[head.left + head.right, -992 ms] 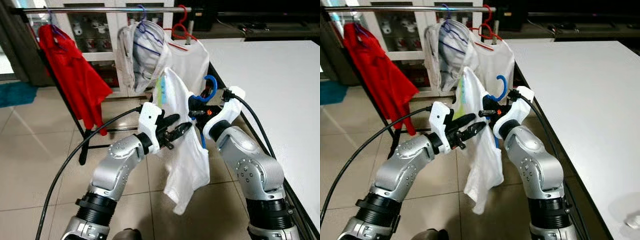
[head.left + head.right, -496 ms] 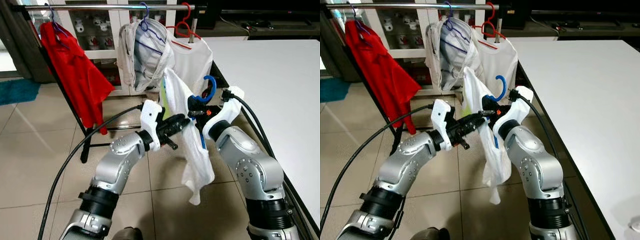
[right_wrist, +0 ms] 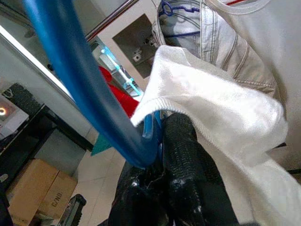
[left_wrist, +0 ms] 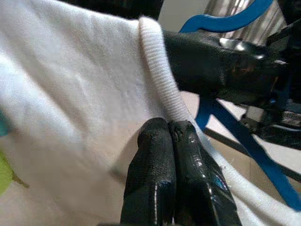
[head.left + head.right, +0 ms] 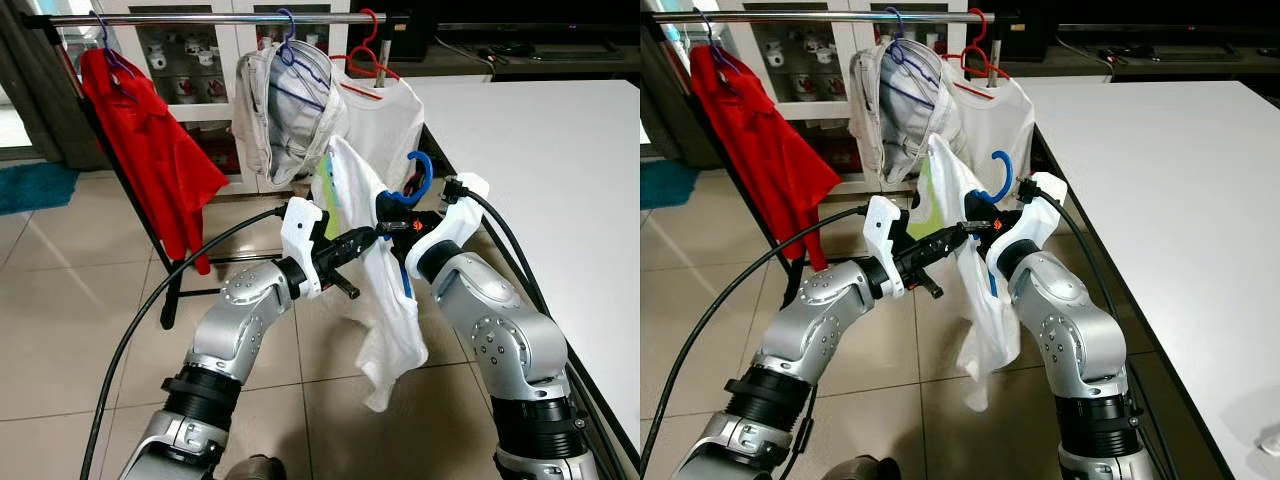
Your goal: Hang hanger
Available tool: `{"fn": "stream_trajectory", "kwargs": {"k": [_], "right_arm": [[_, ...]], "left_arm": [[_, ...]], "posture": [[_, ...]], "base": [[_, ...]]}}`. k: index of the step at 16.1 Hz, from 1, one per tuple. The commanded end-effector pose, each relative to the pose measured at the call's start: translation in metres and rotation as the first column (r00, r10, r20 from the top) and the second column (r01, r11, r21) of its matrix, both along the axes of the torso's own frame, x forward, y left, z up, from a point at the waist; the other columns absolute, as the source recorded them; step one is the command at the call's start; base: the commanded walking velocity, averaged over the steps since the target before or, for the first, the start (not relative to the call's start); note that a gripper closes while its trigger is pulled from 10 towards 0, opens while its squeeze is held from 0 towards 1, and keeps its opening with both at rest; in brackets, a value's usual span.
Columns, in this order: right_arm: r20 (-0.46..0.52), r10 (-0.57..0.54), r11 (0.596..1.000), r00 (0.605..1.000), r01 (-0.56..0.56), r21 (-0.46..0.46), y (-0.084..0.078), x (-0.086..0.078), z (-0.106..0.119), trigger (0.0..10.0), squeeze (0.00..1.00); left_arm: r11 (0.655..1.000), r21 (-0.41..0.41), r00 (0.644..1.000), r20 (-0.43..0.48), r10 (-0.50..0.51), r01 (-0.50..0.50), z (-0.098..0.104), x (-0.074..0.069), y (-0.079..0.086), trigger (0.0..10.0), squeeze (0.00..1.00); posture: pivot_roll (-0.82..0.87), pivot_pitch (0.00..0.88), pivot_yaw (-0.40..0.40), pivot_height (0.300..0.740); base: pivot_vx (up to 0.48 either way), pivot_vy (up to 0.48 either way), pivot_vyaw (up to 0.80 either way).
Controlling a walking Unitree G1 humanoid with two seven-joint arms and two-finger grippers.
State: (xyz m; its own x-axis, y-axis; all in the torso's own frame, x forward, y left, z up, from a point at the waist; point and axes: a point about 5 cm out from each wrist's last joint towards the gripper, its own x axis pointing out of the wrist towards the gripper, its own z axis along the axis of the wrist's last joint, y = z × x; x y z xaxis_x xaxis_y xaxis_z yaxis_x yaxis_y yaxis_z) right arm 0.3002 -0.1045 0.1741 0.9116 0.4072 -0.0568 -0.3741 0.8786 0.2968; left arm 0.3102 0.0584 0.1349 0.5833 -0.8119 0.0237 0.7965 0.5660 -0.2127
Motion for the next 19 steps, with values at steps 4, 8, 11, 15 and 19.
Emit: {"fn": "stream_trajectory", "kwargs": {"k": [4,8,11,15,19], "right_arm": [[0.015,-0.019,1.000,1.000,0.019,0.005,-0.003,0.002,0.005,10.0,0.00],[0.014,-0.015,1.000,1.000,0.015,0.004,-0.002,0.003,0.005,10.0,0.00],[0.016,-0.012,1.000,1.000,0.012,0.005,-0.001,0.003,0.006,10.0,0.00],[0.018,-0.016,1.000,1.000,0.016,0.008,-0.001,0.003,0.007,10.0,0.00],[0.027,0.002,1.000,1.000,-0.002,0.012,0.004,0.003,0.009,10.0,0.00]], "left_arm": [[1.000,-0.019,0.999,0.048,0.020,-0.019,0.009,-0.002,0.007,0.0,0.00],[0.999,0.051,0.993,0.119,-0.004,-0.002,0.011,-0.001,0.004,10.0,1.00],[0.997,0.075,0.992,0.125,-0.022,0.013,0.009,-0.002,0.000,10.0,1.00],[0.996,0.082,0.993,0.103,-0.056,0.048,0.005,-0.005,-0.005,10.0,1.00],[0.993,0.106,0.994,0.110,0.030,-0.042,0.006,0.005,-0.006,10.0,1.00]], "posture": [[-0.11,0.000,-0.002,0.740],[-0.10,0.000,-0.006,0.740],[-0.11,0.000,-0.005,0.740],[-0.11,0.000,0.000,0.740],[-0.11,0.000,-0.002,0.740]], "base": [[0.000,0.000,0.00],[0.000,0.000,0.00],[0.000,0.000,0.00],[0.000,0.000,0.00],[0.000,0.000,0.00]]}}
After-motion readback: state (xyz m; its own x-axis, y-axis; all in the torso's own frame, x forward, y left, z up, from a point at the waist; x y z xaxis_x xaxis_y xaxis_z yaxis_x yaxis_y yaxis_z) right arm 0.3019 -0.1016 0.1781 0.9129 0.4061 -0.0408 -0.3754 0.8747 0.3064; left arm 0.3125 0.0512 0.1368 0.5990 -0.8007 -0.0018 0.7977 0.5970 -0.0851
